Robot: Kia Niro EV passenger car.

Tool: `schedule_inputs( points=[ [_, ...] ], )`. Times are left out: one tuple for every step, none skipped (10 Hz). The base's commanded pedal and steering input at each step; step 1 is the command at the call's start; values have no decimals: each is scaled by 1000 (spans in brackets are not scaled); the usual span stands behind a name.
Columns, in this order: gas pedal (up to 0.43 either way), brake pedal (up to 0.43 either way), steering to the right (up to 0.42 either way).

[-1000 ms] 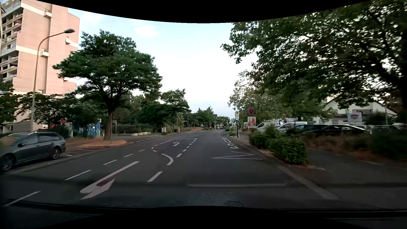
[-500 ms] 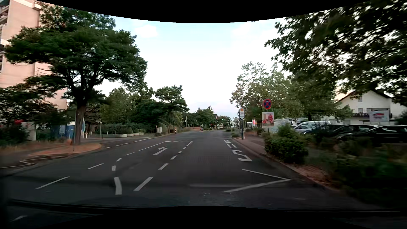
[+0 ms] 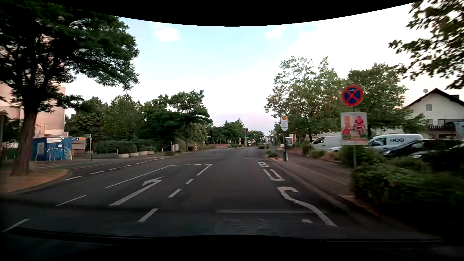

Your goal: Follow the waypoints while adhering to traffic rules and regulations

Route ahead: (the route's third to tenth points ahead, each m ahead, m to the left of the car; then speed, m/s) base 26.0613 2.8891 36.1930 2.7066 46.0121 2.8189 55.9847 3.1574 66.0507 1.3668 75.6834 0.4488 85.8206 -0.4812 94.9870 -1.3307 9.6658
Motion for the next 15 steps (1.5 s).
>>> schedule_inputs(
  points=[
    [39,0,-5],
    [39,0,-5],
    [39,0,-4],
    [39,0,-4],
    [39,0,-5],
    [39,0,-5],
    [39,0,-4],
    [39,0,-4],
    [39,0,-4],
    [39,0,-4],
    [39,0,-3],
    [39,0,-2],
    [39,0,-1],
    [39,0,-1],
    [39,0,-1]
  ],
)
